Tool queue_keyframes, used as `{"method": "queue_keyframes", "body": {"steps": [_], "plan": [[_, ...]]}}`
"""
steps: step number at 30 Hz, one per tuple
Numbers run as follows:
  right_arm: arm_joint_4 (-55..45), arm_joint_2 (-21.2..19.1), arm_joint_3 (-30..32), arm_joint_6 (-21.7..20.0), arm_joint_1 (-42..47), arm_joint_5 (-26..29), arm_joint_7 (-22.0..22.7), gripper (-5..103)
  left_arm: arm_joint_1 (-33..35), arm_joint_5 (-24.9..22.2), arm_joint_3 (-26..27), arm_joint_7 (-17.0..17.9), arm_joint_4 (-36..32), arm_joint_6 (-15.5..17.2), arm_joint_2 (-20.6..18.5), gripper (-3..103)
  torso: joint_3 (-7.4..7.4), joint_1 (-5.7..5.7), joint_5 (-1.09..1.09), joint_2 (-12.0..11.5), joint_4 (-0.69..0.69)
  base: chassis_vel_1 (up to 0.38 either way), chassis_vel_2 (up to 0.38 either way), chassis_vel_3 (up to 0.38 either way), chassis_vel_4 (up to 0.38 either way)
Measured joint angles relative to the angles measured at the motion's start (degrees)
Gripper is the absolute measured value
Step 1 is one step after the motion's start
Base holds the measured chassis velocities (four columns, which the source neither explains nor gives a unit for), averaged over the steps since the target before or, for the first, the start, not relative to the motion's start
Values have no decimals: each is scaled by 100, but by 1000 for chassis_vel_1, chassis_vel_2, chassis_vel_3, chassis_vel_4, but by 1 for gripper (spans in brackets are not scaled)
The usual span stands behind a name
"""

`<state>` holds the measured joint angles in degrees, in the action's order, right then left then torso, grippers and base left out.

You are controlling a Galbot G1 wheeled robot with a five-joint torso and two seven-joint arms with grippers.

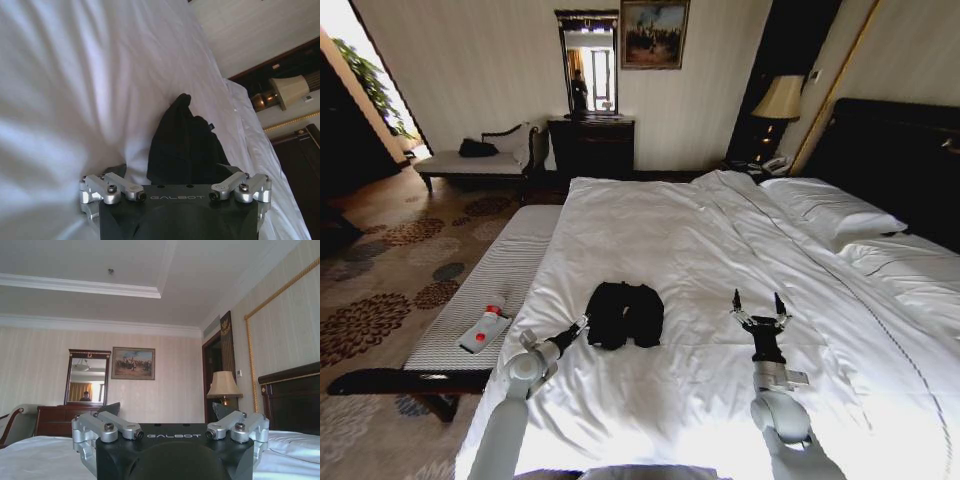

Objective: Fold the clothes on the bed.

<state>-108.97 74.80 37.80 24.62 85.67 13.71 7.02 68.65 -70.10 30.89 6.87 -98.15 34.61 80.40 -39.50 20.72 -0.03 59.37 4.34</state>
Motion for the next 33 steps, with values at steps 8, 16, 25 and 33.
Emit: {"method": "queue_keyframes", "body": {"steps": [8, 16, 25, 33], "plan": [[76, 19, 2, -6, 11, -83, 5, 100, -176, 112, -52, -130, 109, -201, 5, 95, 0, 0, 0, 0, 0, 0, 0, 0, 0], [143, 35, -17, -17, -54, -118, 7, 100, -254, 198, -107, -219, 327, -289, 0, 71, 0, 0, 0, 0, -1, 0, 0, 0, 0], [164, 37, -5, -17, -43, -123, 8, 100, -224, 225, -25, -233, 239, -399, 8, 44, 0, 0, 0, 0, -1, 0, 0, 0, 0], [161, 40, -14, -10, -38, -135, 8, 100, -136, 231, 75, -243, 164, -418, -24, 11, 0, 0, 0, 0, -1, 0, 0, 0, 0]]}}
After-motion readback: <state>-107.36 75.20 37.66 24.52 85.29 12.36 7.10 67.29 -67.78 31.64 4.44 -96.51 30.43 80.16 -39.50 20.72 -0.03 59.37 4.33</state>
